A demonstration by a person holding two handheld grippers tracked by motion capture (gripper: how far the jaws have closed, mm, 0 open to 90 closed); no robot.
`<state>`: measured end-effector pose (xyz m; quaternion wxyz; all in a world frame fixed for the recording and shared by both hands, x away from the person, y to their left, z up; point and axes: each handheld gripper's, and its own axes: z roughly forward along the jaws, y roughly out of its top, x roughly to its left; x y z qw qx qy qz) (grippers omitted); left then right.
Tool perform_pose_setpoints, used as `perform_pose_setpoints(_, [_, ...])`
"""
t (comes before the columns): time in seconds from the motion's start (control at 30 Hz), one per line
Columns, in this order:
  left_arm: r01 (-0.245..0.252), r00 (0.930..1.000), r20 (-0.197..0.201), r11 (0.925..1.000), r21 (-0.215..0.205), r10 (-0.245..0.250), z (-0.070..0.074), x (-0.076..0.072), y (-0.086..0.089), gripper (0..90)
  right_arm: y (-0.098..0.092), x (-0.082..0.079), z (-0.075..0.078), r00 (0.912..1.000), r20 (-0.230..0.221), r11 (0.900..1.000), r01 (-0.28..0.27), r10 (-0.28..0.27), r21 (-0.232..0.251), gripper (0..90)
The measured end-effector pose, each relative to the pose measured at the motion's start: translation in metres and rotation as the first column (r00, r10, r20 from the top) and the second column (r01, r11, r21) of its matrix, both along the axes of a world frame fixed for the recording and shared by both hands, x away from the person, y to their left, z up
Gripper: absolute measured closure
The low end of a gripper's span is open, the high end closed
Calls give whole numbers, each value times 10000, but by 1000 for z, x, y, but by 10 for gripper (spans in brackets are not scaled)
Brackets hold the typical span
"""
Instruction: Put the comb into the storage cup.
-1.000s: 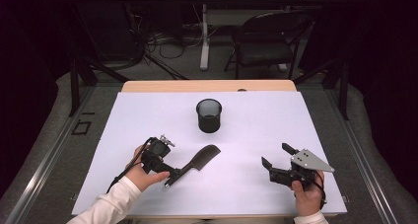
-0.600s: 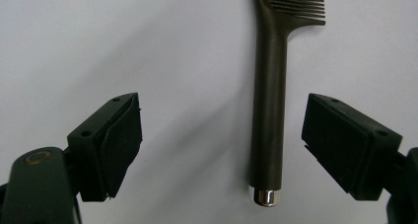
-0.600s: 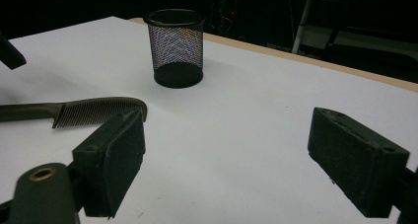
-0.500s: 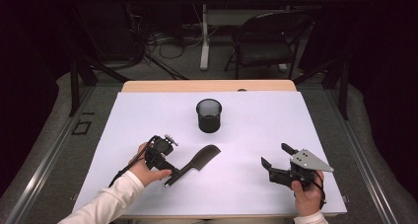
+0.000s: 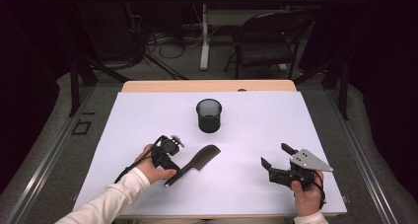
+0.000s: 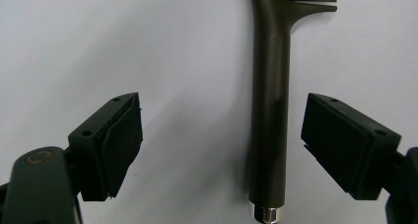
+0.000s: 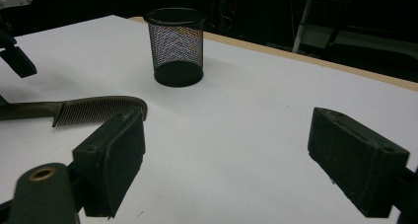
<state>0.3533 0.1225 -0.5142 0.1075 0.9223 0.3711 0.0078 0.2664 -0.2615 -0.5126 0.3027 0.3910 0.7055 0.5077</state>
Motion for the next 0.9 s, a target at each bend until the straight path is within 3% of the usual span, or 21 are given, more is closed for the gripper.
perform_pose_setpoints(0.47, [277,9994,-214,9996,87,-275,-6,2,-12,218,0,0,0,10000,-46,10000,-6,5,-49,144])
perform_pose_setpoints(0.63, [406,9986,-340,9989,235,-398,-7,1,-17,317,0,0,0,10000,-44,10000,-10,10,-33,144])
perform_pose_setpoints(0.9, [555,9983,-230,9972,495,-544,-8,-1,-21,452,0,0,0,10000,-60,10000,-9,9,-21,144])
